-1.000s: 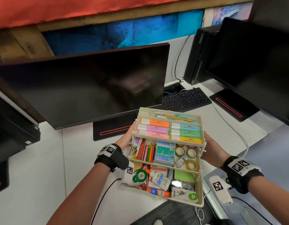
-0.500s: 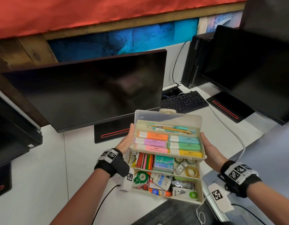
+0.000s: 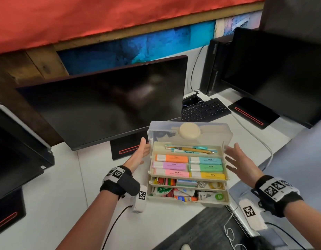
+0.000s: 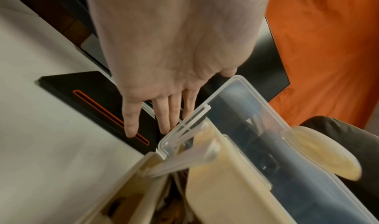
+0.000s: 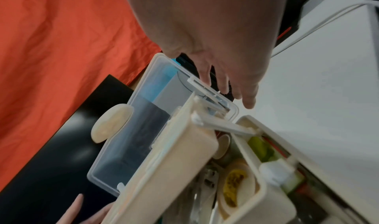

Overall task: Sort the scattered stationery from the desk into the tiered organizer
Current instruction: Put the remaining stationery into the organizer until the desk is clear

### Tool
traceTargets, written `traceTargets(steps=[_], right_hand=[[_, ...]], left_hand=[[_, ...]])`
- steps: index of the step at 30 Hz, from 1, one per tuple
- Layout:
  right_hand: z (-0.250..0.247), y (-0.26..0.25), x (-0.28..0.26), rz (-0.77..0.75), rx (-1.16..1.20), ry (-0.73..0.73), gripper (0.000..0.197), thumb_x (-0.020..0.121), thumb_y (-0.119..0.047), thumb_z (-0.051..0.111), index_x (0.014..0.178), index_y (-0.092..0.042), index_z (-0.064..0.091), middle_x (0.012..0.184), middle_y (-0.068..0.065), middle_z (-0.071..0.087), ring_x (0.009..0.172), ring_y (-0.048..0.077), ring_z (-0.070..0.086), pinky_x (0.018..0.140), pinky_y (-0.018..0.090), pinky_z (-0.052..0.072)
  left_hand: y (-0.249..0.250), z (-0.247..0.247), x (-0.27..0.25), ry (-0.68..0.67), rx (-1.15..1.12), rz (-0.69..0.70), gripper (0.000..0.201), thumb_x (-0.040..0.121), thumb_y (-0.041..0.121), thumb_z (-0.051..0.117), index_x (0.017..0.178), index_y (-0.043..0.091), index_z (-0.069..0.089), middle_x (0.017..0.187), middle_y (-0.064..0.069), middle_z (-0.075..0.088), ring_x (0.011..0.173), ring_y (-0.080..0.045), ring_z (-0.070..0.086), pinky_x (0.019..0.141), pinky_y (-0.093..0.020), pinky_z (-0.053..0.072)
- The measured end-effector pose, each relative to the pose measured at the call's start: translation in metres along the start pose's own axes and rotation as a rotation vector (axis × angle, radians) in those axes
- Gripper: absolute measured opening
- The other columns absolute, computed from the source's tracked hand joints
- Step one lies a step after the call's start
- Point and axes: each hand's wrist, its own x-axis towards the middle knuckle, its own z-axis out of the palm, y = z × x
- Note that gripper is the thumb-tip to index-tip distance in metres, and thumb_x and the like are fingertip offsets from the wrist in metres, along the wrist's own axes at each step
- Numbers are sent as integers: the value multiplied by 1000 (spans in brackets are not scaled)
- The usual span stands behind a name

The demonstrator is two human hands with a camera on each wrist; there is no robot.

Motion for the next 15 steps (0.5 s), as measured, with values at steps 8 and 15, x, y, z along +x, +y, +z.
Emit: traceTargets(steps=[8, 15], right_hand=[[7, 34, -30, 66, 76, 80, 67, 94, -63, 18, 140, -19, 38, 147, 2, 40, 138, 18, 31, 114, 46, 18], [26, 48, -54, 105, 99, 38, 46, 90, -64, 29, 114, -36, 57, 104, -13, 71, 94, 4, 66, 89, 39, 44]], left_hand=[[-15, -4, -25, -3, -27, -58, 63, 91, 66, 9, 116, 28, 52, 133, 0, 52, 130, -18, 43, 116, -47, 22], [-24, 4, -37, -77, 52, -144, 96, 65, 94, 20, 136, 33, 44, 141, 0, 47, 129, -28, 43, 110, -52, 30]])
